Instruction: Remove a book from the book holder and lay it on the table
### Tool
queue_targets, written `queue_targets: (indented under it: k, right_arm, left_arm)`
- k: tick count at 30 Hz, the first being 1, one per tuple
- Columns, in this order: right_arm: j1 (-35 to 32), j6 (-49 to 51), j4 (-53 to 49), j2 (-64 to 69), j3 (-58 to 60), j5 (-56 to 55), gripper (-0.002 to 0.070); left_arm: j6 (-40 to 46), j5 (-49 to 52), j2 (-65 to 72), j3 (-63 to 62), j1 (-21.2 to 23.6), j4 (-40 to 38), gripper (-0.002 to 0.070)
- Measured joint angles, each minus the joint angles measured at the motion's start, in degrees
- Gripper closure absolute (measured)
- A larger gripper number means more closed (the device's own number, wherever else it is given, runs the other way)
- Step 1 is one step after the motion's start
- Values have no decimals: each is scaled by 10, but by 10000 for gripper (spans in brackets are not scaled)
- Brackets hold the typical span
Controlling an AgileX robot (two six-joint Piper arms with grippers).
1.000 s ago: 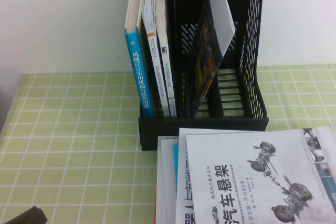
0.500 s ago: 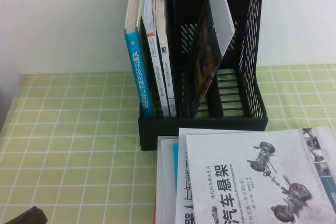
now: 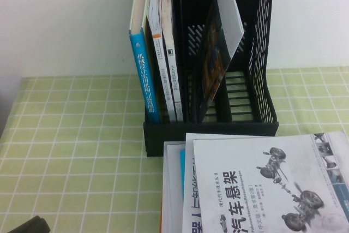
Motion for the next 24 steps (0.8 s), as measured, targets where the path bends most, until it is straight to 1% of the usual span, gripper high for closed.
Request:
queue_targets:
  k: [5,7,10,14,19,21,24]
  right_arm:
    - [-14,-103,41,0,12,-111,678]
    - [-14,-189,103,1,31,-153,678]
    - [-32,-313,223,0,64,-167,678]
    - [-115,-411,353,-7,106,-181,678]
    - [-239,-648,590,-12,142,-205,678]
    - [-274,-709,645,-12,152,-207,678]
    - [-307,-741,668,-12,157,-199,678]
  left_arm:
    - [0,0,0,0,0,0,678]
    - [0,2,0,0,0,0,678]
    - [1,5,0,0,0,0,678]
    - [1,18,0,0,0,0,678]
    - [1,31,0,0,0,0,678]
    - [1,40,0,0,0,0,678]
    - [1,52,0,0,0,0,678]
